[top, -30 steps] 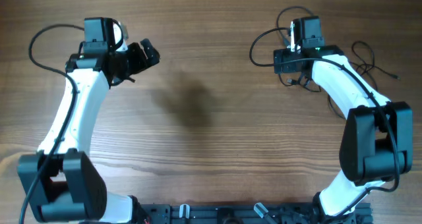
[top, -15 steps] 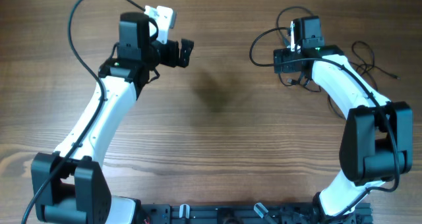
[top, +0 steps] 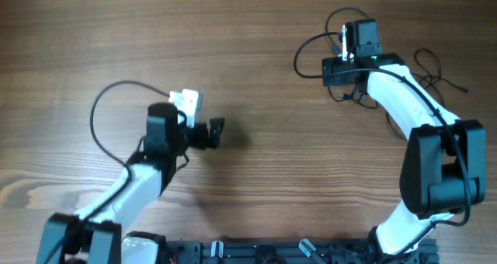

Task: Untangle cables

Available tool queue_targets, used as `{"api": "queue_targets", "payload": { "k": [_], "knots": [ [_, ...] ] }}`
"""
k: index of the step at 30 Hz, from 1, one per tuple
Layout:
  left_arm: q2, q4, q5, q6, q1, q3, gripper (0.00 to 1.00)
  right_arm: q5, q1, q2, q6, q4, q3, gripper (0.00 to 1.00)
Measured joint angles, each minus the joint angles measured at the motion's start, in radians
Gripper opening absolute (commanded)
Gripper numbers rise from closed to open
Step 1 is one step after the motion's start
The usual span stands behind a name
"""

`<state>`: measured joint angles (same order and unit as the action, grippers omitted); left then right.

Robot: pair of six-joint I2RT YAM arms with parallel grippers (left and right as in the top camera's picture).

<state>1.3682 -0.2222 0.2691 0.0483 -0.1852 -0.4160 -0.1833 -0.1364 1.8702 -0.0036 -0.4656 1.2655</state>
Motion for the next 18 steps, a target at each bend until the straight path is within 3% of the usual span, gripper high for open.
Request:
{"api": "queue_targets", "payload": {
  "k": [5,8,12,16,18],
  "knots": [
    [-0.169,-0.183,-0.019,0.109,0.000,0.270,1.00,0.000,0.000,0.000,0.000,0.000,0.000,1.00],
    [-0.261,-0.213,-0.045,0.161,0.000,0.382,1.00,0.000,0.000,0.000,0.000,0.000,0.000,1.00],
    [-0.426,-0.038,-0.085,0.187,0.000,0.406,1.00,0.000,0.000,0.000,0.000,-0.001,0.000,1.00],
    [-0.739,0.283,-0.135,0.195,0.000,0.409,1.00,0.000,0.000,0.000,0.000,0.000,0.000,1.00],
    [-0.874,0.286,-0.161,0.197,0.000,0.407,1.00,0.000,0.000,0.000,0.000,0.000,0.000,1.00]
  ]
}}
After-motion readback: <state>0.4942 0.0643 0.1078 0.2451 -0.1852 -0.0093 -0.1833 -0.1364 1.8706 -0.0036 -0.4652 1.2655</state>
